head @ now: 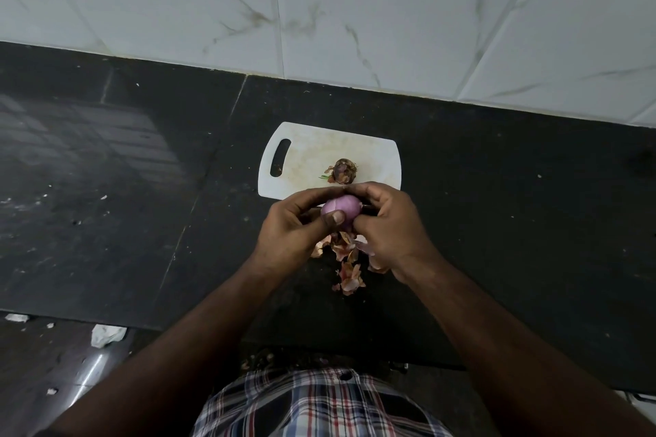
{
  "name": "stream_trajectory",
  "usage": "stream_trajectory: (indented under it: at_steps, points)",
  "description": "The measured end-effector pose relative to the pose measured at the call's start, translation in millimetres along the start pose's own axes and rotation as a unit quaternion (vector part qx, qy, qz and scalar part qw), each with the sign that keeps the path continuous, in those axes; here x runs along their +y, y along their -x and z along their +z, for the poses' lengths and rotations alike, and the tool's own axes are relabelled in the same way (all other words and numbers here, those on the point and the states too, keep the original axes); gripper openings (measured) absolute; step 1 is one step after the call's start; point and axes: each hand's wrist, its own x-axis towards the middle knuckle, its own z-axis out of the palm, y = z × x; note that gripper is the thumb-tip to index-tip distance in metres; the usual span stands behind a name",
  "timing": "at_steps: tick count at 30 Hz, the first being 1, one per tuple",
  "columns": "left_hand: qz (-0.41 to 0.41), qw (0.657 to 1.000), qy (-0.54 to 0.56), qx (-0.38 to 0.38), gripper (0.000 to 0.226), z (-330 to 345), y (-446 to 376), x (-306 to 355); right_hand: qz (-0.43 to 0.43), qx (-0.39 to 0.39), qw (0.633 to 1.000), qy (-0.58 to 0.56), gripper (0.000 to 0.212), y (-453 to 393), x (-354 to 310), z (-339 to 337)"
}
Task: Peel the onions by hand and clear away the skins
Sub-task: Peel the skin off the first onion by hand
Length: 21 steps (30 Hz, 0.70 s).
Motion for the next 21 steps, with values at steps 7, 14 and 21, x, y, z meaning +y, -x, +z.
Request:
stream_trajectory:
  at_steps: [7,14,21]
  points:
    - [-0.034,0.997,0.062,0.038,0.033,-1,0,4,0.049,-0.072,0.982,-0.167,0.052,-4,6,-11]
    - [-0.046,0.996,0.062,0.041,0.031,0,1,4,0.042,-0.024,0.99,-0.134,0.044,-3,4,-11]
    - [-0.071,0.99,0.111,0.046,0.03,5,1,7,-0.019,0.082,0.996,0.034,0.034,0,10,-1]
